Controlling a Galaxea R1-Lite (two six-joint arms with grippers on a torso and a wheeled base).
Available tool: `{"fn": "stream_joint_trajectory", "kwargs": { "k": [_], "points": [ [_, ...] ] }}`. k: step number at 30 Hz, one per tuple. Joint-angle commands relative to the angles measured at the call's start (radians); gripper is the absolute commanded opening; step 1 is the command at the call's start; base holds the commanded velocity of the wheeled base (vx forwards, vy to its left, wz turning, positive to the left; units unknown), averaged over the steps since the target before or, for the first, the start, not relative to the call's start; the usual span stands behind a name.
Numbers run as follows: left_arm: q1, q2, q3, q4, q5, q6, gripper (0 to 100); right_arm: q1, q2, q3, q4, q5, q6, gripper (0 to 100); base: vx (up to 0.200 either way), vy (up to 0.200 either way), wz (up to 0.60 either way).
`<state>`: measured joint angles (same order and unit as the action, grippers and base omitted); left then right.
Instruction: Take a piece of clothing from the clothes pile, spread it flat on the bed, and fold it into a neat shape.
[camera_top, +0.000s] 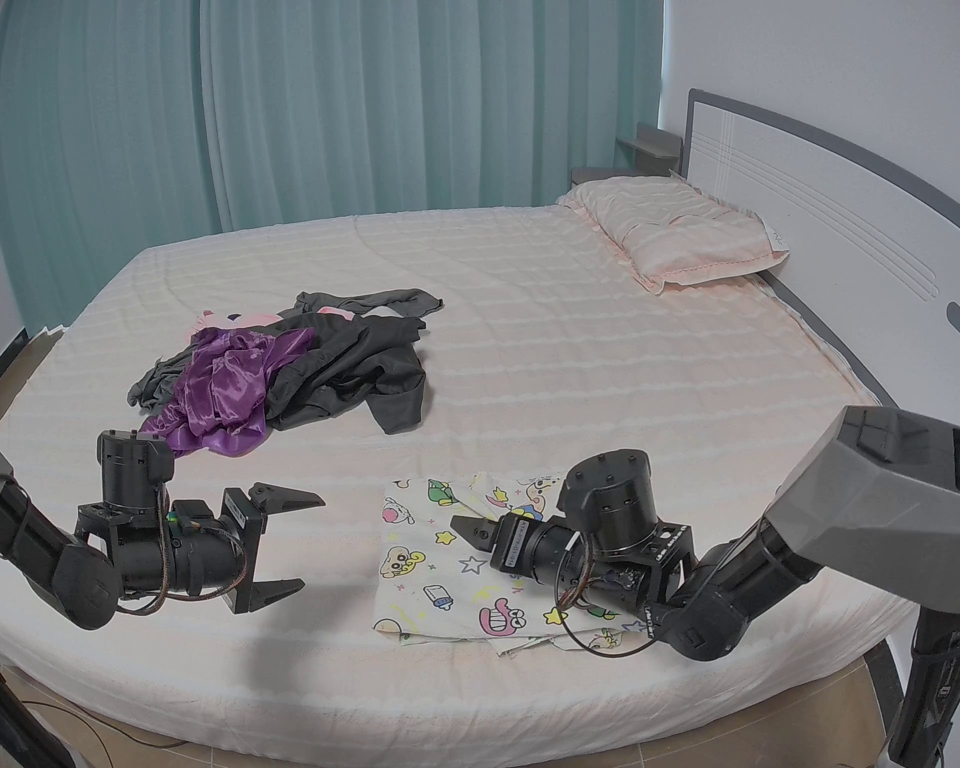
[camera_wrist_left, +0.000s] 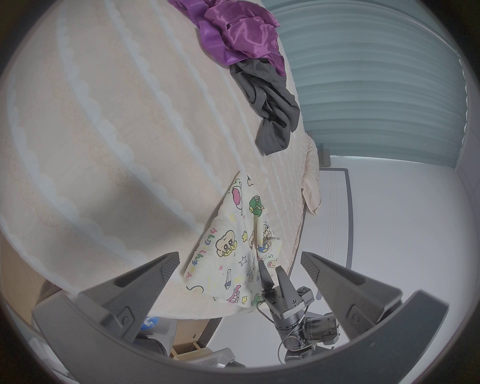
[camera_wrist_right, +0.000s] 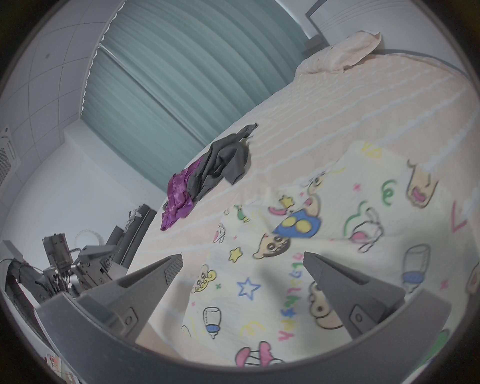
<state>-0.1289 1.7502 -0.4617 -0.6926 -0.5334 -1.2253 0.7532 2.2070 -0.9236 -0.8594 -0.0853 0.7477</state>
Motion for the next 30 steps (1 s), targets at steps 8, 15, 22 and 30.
{"fn": "stream_joint_trajectory", "kwargs": {
  "k": [8, 15, 22, 30],
  "points": [
    [0.011, 0.035, -0.003, -0.002, 0.0, 0.003, 100, -0.068, 0.172, -0.198, 0.025, 0.009, -0.008, 100, 0.0, 0.0, 0.0],
    [0.011, 0.046, -0.005, -0.002, 0.0, 0.004, 100, -0.147, 0.206, -0.357, 0.097, -0.004, -0.007, 100, 0.0, 0.0, 0.0],
    [0.011, 0.048, -0.005, -0.004, 0.0, 0.004, 100, -0.186, 0.229, -0.416, 0.052, -0.017, -0.008, 100, 0.0, 0.0, 0.0],
    [0.011, 0.054, -0.005, -0.004, -0.002, 0.007, 100, -0.255, 0.137, -0.282, 0.028, -0.04, -0.044, 100, 0.0, 0.0, 0.0]
  ]
}}
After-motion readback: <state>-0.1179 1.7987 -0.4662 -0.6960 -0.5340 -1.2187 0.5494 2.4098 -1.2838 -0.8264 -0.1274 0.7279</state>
